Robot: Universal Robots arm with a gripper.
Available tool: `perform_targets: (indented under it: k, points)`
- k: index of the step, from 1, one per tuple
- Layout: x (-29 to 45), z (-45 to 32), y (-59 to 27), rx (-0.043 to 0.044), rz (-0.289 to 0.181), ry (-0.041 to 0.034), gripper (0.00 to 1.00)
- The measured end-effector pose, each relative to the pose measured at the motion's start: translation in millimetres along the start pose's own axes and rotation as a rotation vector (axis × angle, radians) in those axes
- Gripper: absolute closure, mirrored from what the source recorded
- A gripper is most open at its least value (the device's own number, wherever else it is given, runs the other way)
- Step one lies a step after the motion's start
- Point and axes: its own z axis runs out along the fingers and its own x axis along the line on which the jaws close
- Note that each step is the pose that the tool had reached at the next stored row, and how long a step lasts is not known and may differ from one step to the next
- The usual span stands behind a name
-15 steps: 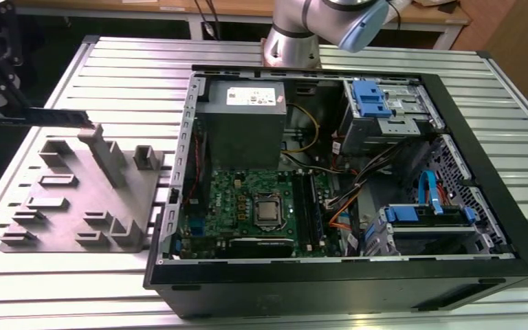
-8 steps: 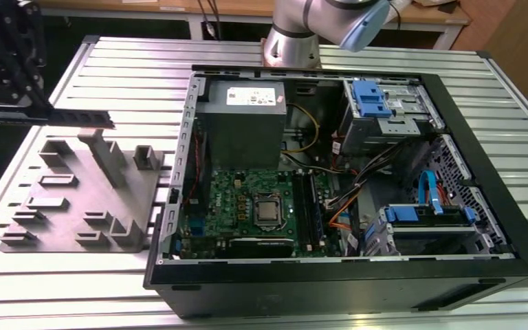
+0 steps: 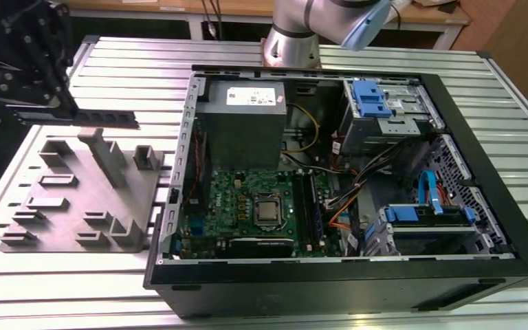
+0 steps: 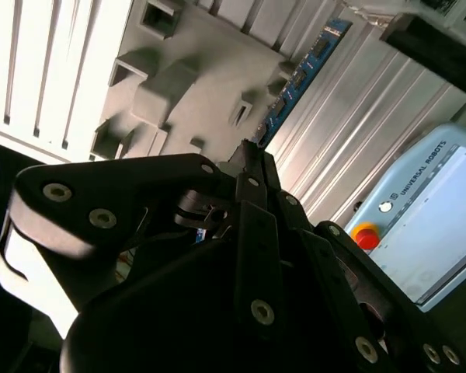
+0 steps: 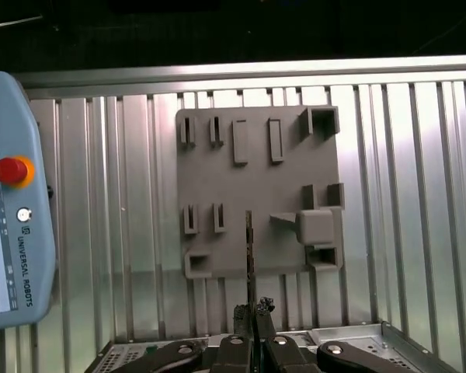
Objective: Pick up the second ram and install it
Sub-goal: 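Pick up the second ram and move it above second insertion slot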
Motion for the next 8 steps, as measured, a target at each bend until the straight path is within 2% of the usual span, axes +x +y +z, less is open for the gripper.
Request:
perform_targets:
  k: [8]
  points:
    - [-2.3,-0.7,-30.8,-0.0001,0.0,0.0001,0.9]
